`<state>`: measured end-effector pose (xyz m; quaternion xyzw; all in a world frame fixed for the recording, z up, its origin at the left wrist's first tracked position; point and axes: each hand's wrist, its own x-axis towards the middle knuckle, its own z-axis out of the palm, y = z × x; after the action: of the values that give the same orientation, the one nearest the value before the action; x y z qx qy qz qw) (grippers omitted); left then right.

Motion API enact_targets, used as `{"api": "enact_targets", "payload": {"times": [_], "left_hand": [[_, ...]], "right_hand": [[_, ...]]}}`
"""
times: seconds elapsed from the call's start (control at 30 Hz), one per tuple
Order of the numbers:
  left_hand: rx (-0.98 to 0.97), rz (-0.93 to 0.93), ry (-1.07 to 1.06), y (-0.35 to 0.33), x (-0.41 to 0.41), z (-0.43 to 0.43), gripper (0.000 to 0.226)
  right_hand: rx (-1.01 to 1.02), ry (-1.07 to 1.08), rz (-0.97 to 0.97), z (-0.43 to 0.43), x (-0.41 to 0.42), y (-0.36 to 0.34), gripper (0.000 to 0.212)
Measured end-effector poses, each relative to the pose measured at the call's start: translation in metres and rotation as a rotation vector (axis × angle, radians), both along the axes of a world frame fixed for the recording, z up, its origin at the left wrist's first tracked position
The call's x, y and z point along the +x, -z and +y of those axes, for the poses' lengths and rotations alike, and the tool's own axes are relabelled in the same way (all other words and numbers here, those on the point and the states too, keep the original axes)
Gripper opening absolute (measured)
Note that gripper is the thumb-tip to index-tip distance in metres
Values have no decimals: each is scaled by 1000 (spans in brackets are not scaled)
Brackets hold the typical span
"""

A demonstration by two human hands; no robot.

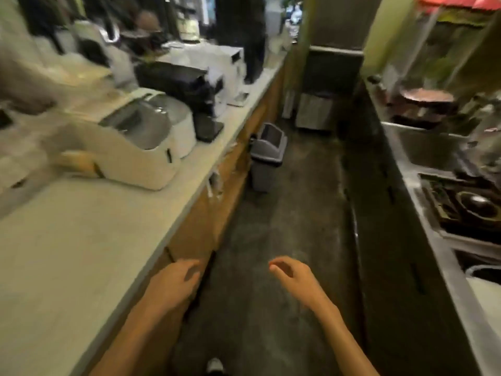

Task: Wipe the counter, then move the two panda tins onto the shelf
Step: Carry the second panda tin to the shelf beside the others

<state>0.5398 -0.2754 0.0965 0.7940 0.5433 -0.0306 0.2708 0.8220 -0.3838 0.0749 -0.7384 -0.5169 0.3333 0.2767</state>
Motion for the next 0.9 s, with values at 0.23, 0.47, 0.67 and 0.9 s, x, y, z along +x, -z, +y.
{"api": "enact_targets", "payload": {"times": [0.23,0.47,0.67,0.9], "left_hand": [[-38,-52,-498,22,-152,57,34],[-99,-128,-815,44,-224,104,32],[-109,-244,-966,49,-254,203,29],[-29,-413,-1088,45,-286,377,31]], "right_hand": [[-76,-425,168,176,-144,34,16],[-132,-647,217,306,-225,31,13],[-78,-728,183,442,-287,22,15],[-15,-817,46,603,-389,15,32]]}}
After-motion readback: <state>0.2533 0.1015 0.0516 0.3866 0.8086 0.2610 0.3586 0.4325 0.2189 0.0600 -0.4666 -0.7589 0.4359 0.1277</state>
